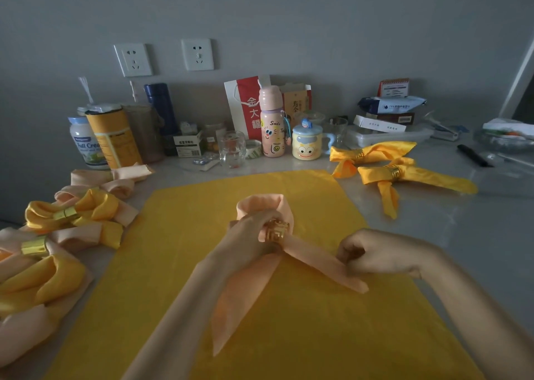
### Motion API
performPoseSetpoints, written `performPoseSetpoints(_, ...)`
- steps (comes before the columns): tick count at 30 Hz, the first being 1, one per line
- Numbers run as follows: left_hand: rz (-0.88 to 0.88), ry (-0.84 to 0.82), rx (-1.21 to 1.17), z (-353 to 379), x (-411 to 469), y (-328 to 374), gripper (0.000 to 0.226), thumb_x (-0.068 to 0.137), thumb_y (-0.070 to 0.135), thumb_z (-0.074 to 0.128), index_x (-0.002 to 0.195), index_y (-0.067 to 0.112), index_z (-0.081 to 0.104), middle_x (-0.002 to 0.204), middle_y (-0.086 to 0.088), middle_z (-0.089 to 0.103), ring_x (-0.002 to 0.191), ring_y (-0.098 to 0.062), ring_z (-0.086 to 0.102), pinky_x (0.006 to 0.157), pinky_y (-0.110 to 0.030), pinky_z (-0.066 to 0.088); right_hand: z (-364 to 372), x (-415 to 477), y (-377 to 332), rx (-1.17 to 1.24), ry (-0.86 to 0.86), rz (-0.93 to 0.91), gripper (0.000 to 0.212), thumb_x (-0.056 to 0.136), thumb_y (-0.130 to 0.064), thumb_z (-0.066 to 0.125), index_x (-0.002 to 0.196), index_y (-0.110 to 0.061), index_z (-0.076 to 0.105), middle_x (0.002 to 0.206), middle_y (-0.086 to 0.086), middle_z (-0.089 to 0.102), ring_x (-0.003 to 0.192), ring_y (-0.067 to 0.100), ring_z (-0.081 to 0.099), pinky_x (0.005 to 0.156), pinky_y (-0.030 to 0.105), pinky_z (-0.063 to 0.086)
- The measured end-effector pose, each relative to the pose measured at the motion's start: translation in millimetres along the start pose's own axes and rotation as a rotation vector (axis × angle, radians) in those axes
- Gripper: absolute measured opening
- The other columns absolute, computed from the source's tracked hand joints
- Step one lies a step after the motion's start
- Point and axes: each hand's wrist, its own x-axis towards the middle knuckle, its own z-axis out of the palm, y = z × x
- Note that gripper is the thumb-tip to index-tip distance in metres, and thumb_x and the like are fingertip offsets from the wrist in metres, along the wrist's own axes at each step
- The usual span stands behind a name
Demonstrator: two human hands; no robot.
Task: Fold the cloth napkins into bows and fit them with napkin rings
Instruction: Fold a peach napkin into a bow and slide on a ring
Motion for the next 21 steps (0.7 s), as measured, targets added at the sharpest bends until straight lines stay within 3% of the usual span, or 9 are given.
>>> performPoseSetpoints(2,0.011,0.022,0.016,0,0,1,0.045,0.083,0.022,0.068,0.124,0.032,0.051,0.112,0.014,0.055,0.108,-0.001,0.047,0.094,-0.024,0.020,-4,8,-11,-0.068,0.306,-0.104,0.036,0.085,0.006,0.048,0.106,-0.018,0.066,0.103,-0.007,0.062,0.090,0.006,0.055,0.073,0.014,0.043)
performPoseSetpoints(4,0.001,0.004,0.012,-1,0,0,0.046,0.084,0.022,0.067,0.125,0.032,0.050,0.105,0.017,0.051,0.087,0.022,0.034,0.087,-0.022,0.017,0,22,-27,0.093,0.665,-0.266,0.037,0.085,0.012,0.044,0.104,-0.011,0.066,0.100,-0.004,0.062,0.092,0.009,0.057,0.077,0.011,0.044)
performPoseSetpoints(6,-0.018,0.000,0.008,-1,-2,-2,0.044,0.086,0.022,0.065,0.127,0.031,0.049,0.097,0.019,0.047,0.068,0.030,0.021,0.085,-0.024,0.019,16,39,-42,0.118,0.646,-0.299,0.024,0.089,0.003,0.046,0.094,-0.008,0.067,0.091,0.000,0.064,0.085,0.014,0.059,0.067,0.013,0.041)
performPoseSetpoints(8,-0.021,0.013,0.003,1,-3,-1,0.047,0.087,0.021,0.064,0.129,0.032,0.048,0.098,0.019,0.049,0.068,0.026,0.024,0.084,-0.024,0.020,38,59,-44,0.091,0.506,-0.266,0.018,0.089,-0.009,0.051,0.083,-0.006,0.067,0.082,0.006,0.068,0.077,0.021,0.061,0.059,0.025,0.037)
performPoseSetpoints(12,-0.028,-0.047,-0.026,-1,2,-12,0.067,0.081,0.029,0.071,0.137,0.041,0.035,0.117,0.020,0.055,0.109,0.007,0.038,0.084,-0.016,0.014,53,69,-37,0.168,0.544,-0.263,0.020,0.086,-0.019,0.053,0.079,-0.016,0.071,0.065,-0.006,0.065,0.059,0.008,0.058,0.054,0.025,0.040)
performPoseSetpoints(14,-0.031,-0.101,-0.176,-14,7,-14,0.060,0.082,0.022,0.071,0.134,0.035,0.043,0.124,0.013,0.057,0.118,-0.007,0.048,0.088,-0.011,0.027,62,70,-37,0.140,0.577,-0.280,0.020,0.086,-0.017,0.052,0.073,-0.023,0.066,0.053,-0.012,0.056,0.051,0.002,0.052,0.050,0.020,0.034)
performPoseSetpoints(16,-0.053,0.013,-0.275,-29,15,-9,0.045,0.086,0.021,0.067,0.128,0.024,0.052,0.126,0.008,0.057,0.114,-0.005,0.052,0.085,-0.012,0.037,67,67,-41,0.086,0.603,-0.315,0.023,0.088,-0.019,0.048,0.068,-0.022,0.057,0.060,-0.007,0.058,0.057,0.006,0.054,0.057,0.025,0.035)
performPoseSetpoints(18,-0.115,0.170,-0.190,-33,34,-4,0.040,0.089,0.029,0.062,0.127,0.022,0.053,0.130,0.004,0.055,0.119,-0.010,0.050,0.094,-0.022,0.039,66,69,-43,0.048,0.621,-0.365,0.021,0.091,-0.019,0.044,0.081,-0.014,0.062,0.086,0.000,0.066,0.076,0.015,0.060,0.065,0.026,0.037)
performPoseSetpoints(21,-0.283,0.006,0.143,-19,67,2,0.059,0.088,0.047,0.056,0.138,0.020,0.041,0.143,-0.002,0.043,0.131,-0.023,0.039,0.109,-0.042,0.031,71,72,-45,-0.228,0.708,-0.365,0.018,0.094,-0.028,0.050,0.092,-0.015,0.061,0.094,0.002,0.061,0.075,0.025,0.062,0.056,0.030,0.035)
